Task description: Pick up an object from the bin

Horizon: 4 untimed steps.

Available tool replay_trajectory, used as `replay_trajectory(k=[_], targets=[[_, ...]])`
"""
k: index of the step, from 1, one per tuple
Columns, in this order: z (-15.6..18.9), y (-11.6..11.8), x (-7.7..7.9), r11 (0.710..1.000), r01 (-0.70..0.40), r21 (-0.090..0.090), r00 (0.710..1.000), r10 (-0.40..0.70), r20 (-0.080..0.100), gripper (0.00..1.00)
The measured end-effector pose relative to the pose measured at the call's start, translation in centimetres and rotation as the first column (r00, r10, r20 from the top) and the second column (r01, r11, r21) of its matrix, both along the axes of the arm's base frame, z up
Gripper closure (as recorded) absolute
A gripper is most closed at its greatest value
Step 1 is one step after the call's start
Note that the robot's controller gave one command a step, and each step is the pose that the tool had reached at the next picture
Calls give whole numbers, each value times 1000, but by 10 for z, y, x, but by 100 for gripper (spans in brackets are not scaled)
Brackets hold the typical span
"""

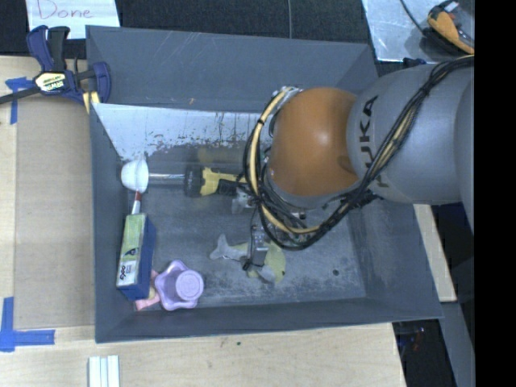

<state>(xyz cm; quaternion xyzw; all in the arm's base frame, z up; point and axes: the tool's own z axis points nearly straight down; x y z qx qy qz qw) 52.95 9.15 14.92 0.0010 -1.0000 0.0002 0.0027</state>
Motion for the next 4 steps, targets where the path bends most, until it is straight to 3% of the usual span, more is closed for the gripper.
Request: replay_trajectory(k=[1, 2, 3, 4], targets=[[4, 0, 2, 1000, 3, 1, 1000, -3, 8, 0], [-79, -24, -5, 995, 95, 2, 995, -95, 8, 0], [-78, -19, -14, 997, 72, 4, 997, -72, 21, 0], [-49, -1, -28, 985, 173, 3, 985, -173, 13, 0]])
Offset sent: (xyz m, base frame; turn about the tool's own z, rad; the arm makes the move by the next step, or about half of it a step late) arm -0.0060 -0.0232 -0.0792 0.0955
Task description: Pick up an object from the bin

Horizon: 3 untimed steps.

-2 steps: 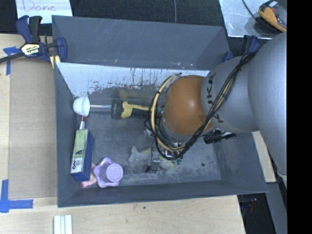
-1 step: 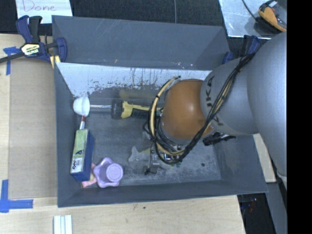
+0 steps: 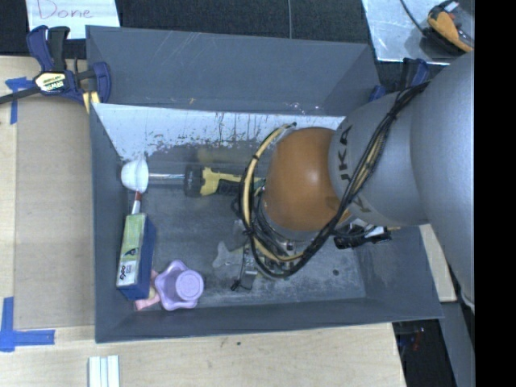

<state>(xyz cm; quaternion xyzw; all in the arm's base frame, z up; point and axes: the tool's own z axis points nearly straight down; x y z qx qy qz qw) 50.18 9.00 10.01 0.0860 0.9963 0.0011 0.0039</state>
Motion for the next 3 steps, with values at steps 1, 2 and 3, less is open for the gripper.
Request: replay_trajectory(k=[1, 2, 3], targets=[[-27, -17, 13, 996, -89, -1, 996, 89, 8, 0], [-28, -18, 0, 990, 140, 3, 990, -140, 5, 100], [-28, -18, 0, 990, 141, 3, 990, -141, 5, 100]])
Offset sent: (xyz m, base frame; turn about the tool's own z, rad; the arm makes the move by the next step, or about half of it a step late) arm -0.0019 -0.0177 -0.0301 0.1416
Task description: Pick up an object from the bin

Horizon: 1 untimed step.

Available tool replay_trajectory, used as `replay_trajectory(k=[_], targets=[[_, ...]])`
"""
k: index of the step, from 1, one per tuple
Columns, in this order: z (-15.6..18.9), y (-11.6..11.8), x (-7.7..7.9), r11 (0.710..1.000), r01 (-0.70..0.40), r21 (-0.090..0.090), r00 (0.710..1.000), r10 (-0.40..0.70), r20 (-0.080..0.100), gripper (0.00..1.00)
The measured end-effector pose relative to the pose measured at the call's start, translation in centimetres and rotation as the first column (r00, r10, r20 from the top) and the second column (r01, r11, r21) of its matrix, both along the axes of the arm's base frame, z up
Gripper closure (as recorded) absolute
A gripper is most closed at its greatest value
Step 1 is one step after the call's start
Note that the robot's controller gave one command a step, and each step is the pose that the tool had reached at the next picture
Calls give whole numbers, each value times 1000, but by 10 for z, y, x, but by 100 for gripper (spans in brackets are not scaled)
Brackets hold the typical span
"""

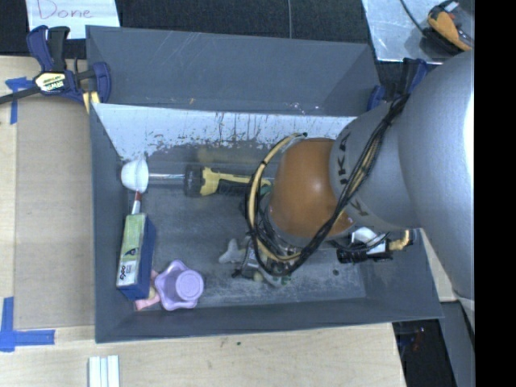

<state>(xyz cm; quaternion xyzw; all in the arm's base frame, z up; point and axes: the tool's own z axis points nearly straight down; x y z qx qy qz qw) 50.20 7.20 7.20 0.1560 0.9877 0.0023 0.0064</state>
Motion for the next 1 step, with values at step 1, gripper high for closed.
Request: replay_trajectory(k=[1], targets=[[24, -1, -3, 1000, -1, -1, 1000, 1, -9, 100]])
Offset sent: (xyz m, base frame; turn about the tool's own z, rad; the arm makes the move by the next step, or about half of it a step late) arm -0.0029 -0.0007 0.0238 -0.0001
